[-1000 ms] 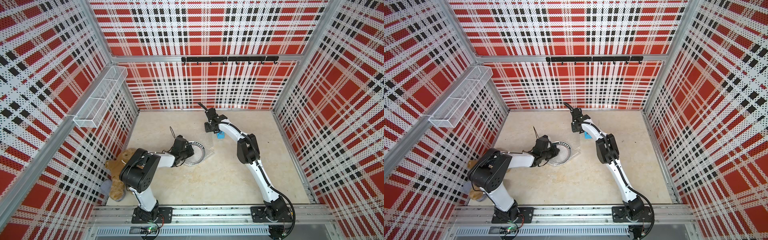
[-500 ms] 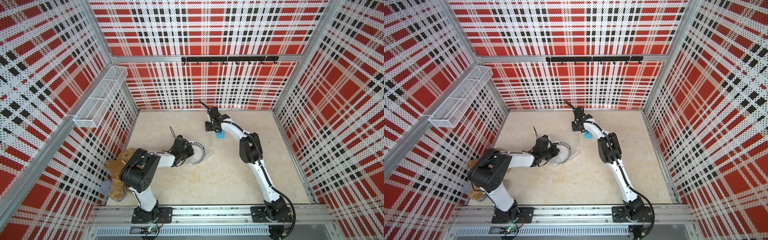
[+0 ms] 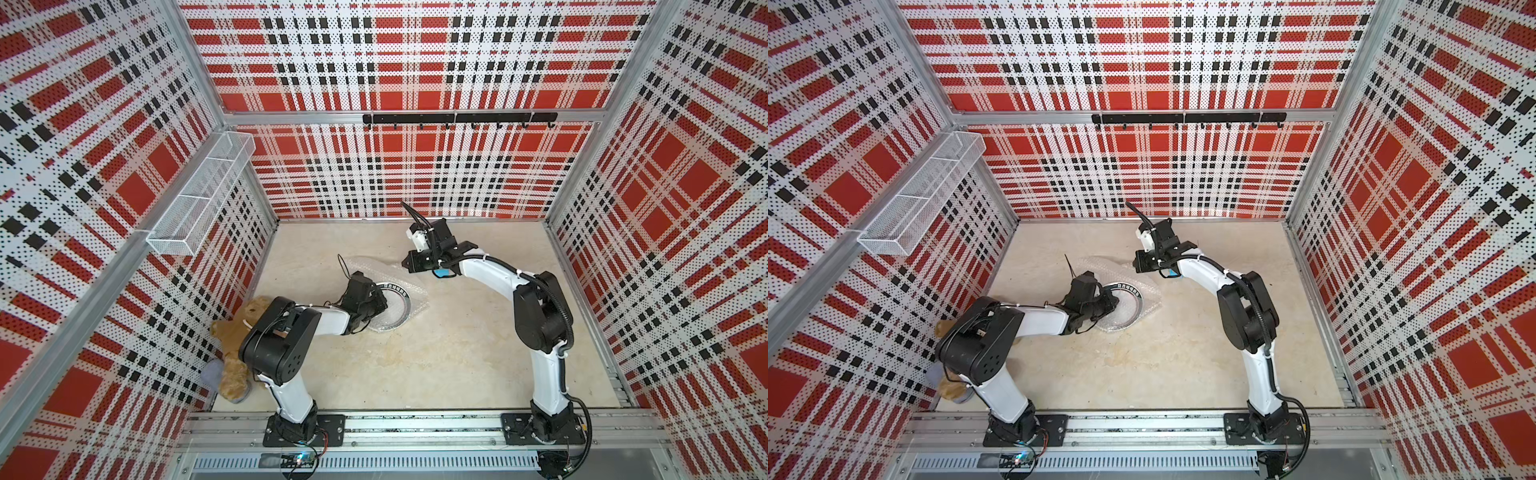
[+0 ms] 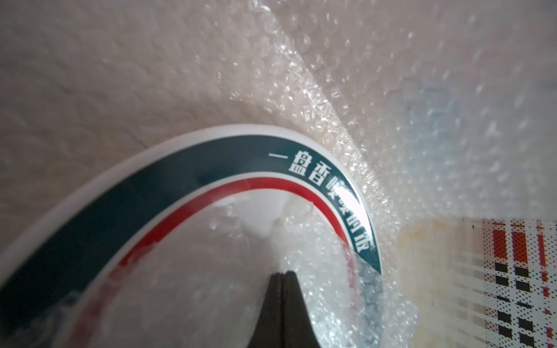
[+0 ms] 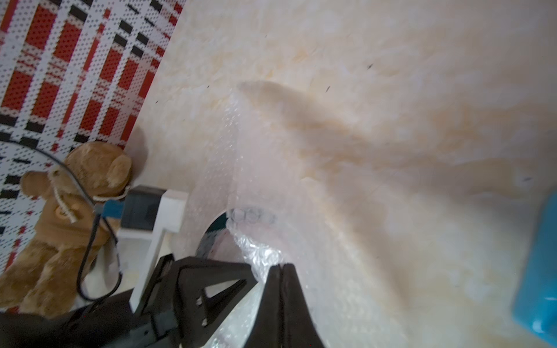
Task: Wrap dinner plates in bubble wrap
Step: Wrap the plate in the bubble wrap.
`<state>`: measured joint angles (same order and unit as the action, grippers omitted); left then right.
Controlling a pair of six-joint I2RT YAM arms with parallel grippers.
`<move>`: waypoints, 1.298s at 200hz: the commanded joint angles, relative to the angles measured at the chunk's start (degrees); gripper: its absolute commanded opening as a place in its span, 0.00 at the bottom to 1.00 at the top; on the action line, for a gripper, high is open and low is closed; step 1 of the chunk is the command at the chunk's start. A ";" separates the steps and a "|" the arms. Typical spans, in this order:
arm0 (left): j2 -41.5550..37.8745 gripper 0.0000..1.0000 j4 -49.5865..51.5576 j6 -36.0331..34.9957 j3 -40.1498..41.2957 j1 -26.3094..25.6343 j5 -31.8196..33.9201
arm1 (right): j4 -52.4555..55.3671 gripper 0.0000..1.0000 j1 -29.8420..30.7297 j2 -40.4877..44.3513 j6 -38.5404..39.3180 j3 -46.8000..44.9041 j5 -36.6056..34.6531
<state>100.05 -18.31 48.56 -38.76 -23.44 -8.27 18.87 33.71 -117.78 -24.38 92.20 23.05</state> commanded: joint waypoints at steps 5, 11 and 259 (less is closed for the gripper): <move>2.94 0.00 6.94 3.68 4.76 0.88 3.58 | -6.44 0.00 3.58 3.95 -5.02 -6.72 4.55; 2.96 0.00 6.31 4.35 5.06 0.85 3.37 | -8.24 0.00 4.29 4.53 -6.57 -8.67 5.09; -11.50 0.01 3.16 1.46 0.74 1.57 -5.17 | -2.13 0.00 8.12 -5.10 -8.86 -15.67 0.52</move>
<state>82.48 -17.50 52.66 -35.14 -21.54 -8.84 12.23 41.47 -121.36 -33.10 78.32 26.94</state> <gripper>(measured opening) 0.050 0.042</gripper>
